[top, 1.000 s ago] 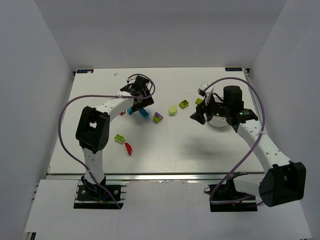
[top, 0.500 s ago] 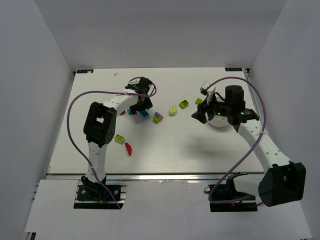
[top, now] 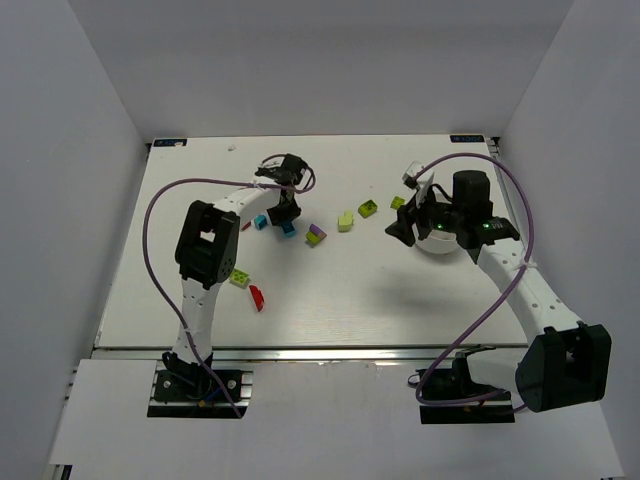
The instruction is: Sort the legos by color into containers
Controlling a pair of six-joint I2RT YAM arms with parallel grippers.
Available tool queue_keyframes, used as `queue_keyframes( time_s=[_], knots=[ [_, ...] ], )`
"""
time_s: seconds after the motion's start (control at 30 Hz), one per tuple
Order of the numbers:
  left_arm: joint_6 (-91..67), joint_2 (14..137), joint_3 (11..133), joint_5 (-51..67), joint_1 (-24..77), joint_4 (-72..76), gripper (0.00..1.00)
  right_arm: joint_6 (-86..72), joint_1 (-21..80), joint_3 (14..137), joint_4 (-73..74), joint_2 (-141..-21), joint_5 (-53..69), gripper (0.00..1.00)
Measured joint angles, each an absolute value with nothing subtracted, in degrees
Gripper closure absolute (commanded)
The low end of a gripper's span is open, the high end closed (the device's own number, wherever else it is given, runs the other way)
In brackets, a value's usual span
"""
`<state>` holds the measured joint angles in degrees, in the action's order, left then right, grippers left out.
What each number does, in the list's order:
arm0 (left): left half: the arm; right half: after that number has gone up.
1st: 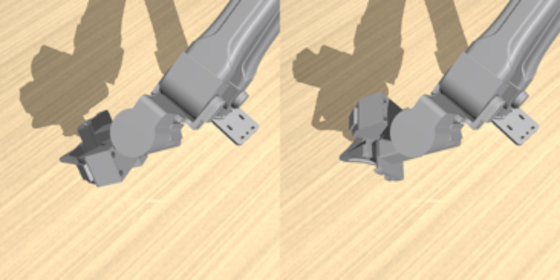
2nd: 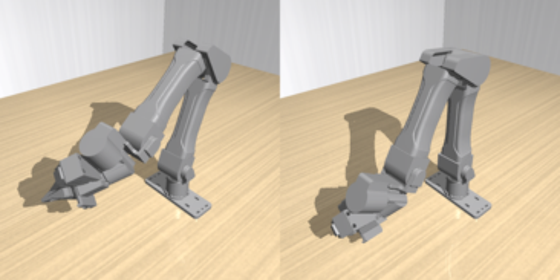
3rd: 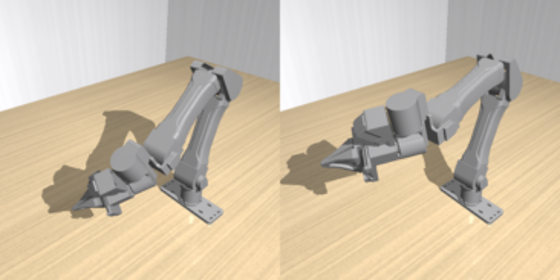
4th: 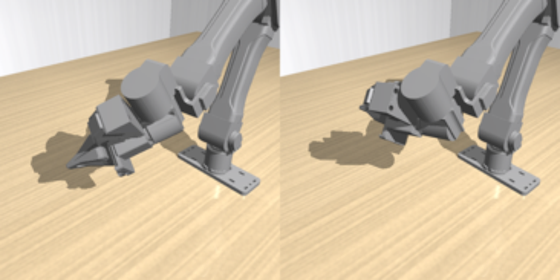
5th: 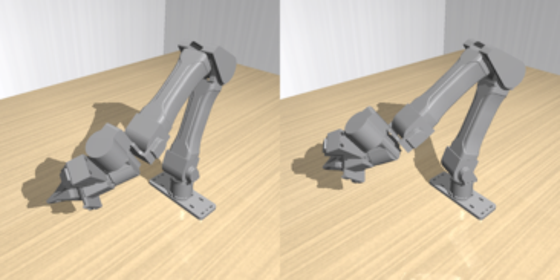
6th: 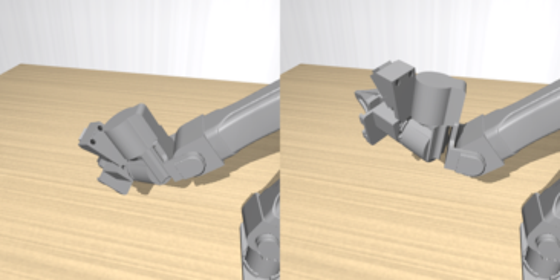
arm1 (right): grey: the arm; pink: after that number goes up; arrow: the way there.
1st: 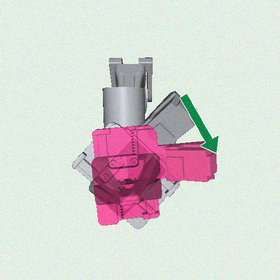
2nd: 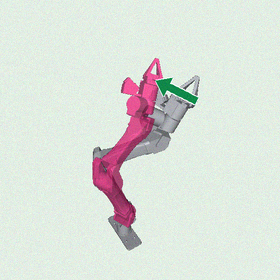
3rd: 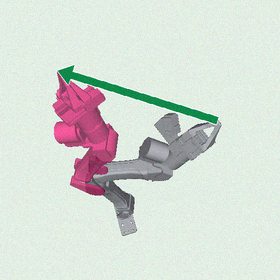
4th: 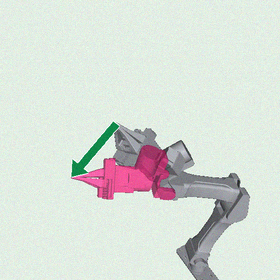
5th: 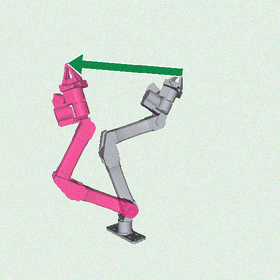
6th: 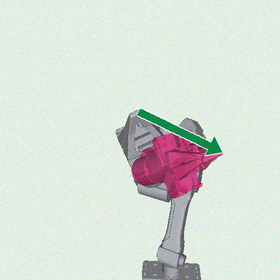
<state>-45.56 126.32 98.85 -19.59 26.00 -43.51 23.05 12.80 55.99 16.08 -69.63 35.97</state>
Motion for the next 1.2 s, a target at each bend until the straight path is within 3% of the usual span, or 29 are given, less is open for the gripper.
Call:
queue_keyframes(
  time_s=[0.1, 0.17, 0.2, 0.23, 0.3, 0.4, 0.53, 0.8, 1.2],
  knots=[
    [-45.4, 126.1, 99.0, -19.6, 26.0, -43.0, 0.95, 23.0, 12.4, 56.0, 16.1, -69.3, 35.9, 0.35],
    [-44.5, 125.1, 98.6, -19.6, 26.3, -41.9, 1.0, 23.0, 12.0, 56.0, 16.1, -68.8, 36.0, 0.45],
    [-43.9, 123.9, 97.6, -19.6, 26.5, -40.6, 1.0, 22.9, 11.6, 56.0, 16.1, -68.3, 36.0, 0.53],
    [-43.0, 122.1, 96.3, -19.4, 26.8, -39.2, 1.0, 22.8, 11.1, 56.0, 16.1, -67.7, 36.0, 0.74],
    [-41.1, 117.0, 92.1, -18.1, 27.7, -34.5, 1.0, 22.2, 9.6, 56.1, 15.9, -66.3, 36.2, 1.0],
    [-37.6, 104.4, 83.2, -11.5, 30.5, -22.6, 1.0, 19.3, 5.8, 56.2, 14.4, -63.0, 36.2, 1.0],
    [-36.5, 99.0, 77.9, -1.8, 34.2, -4.8, 1.0, 16.2, 2.0, 56.2, 12.1, -60.7, 35.4, 1.0],
    [-36.1, 110.2, 80.5, 10.3, 42.5, 17.8, 1.0, 14.0, 0.8, 56.5, 10.4, -59.0, 31.4, 1.0],
    [-35.9, 126.0, 89.2, 16.7, 47.0, 40.3, 1.0, 13.4, 0.8, 59.5, 9.8, -55.0, 29.0, 1.0]
  ],
)
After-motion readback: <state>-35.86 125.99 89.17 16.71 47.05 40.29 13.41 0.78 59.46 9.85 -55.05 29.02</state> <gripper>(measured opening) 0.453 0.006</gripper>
